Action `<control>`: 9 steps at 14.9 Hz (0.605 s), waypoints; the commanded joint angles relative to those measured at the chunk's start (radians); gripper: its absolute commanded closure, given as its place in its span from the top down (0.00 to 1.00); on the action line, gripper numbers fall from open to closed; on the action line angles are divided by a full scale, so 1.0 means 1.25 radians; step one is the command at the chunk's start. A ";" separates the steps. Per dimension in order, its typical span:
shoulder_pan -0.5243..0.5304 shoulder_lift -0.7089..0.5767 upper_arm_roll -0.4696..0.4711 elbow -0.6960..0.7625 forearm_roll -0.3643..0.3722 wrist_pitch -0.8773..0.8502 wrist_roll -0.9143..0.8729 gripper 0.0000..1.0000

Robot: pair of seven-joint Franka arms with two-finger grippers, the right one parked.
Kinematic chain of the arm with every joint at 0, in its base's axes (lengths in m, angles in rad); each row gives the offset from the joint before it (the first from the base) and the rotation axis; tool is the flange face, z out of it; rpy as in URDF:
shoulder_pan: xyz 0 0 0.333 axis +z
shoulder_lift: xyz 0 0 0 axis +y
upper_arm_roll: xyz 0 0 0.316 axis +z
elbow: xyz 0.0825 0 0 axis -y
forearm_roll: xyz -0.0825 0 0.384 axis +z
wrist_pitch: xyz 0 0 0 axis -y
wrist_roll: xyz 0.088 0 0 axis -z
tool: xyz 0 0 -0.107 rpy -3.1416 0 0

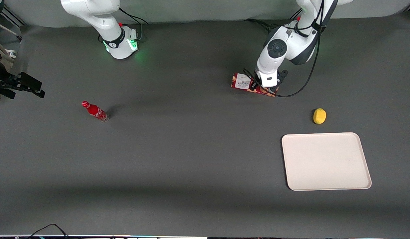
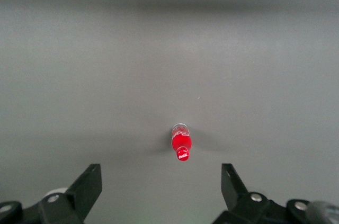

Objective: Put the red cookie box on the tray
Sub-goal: 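Close the left gripper on the end of the red cookie box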

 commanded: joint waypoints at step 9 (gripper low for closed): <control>0.065 -0.014 -0.004 0.208 -0.005 -0.259 0.010 0.00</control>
